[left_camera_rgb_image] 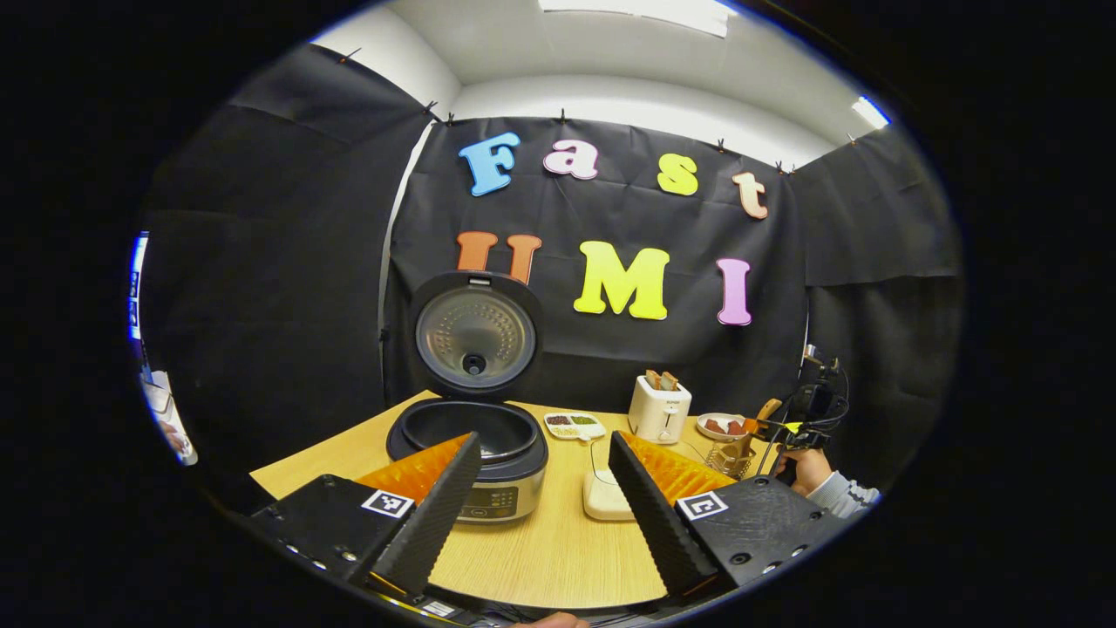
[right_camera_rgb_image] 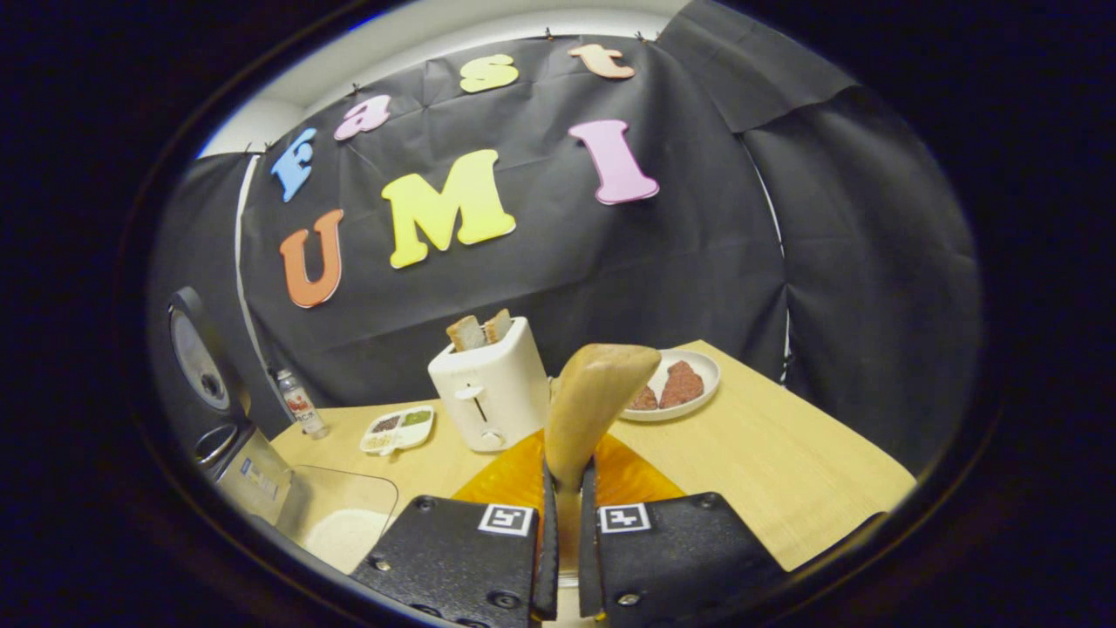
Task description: Close the left gripper, press the button to open the rice cooker; take a wooden spoon from the chopstick holder with the right hand, scoop a spoonful of rice and pour it into the rice cooker, then put the wooden spoon back into the chopstick holder.
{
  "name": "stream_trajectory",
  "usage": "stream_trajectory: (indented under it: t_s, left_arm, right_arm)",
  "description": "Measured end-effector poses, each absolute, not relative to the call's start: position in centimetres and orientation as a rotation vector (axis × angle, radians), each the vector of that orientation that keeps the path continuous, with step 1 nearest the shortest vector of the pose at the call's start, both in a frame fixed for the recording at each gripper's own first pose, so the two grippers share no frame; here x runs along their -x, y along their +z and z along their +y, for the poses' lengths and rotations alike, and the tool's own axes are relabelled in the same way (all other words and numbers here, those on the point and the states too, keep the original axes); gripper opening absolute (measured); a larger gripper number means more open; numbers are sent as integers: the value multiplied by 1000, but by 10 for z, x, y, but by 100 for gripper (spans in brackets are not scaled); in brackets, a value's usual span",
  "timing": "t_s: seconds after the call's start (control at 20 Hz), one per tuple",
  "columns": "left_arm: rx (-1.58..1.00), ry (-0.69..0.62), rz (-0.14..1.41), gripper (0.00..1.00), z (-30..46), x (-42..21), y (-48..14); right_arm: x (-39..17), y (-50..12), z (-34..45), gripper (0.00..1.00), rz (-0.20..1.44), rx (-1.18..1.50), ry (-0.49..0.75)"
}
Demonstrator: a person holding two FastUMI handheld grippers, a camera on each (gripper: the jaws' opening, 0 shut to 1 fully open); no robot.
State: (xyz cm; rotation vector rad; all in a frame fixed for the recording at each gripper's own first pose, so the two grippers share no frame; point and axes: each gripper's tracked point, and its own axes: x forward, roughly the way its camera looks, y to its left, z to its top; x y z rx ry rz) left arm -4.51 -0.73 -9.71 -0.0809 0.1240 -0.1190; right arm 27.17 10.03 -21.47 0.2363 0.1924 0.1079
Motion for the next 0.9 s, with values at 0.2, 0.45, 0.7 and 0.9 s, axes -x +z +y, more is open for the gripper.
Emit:
stream_trajectory:
  t_s: [0.2,0.45,0.7,0.9]
  left_arm:
    - [28,-114,106,95,-4,53,-94]
    - [20,-135,96,94,-5,64,-93]
    - [25,-131,91,94,5,70,-91]
    - [46,-116,72,94,16,75,-86]
  right_arm:
    - [-254,-163,96,13,73,-140,87]
    - [-213,-94,130,12,-65,-24,152]
    - [-189,-73,187,10,-96,9,248]
    - [-187,-105,241,9,-28,20,325]
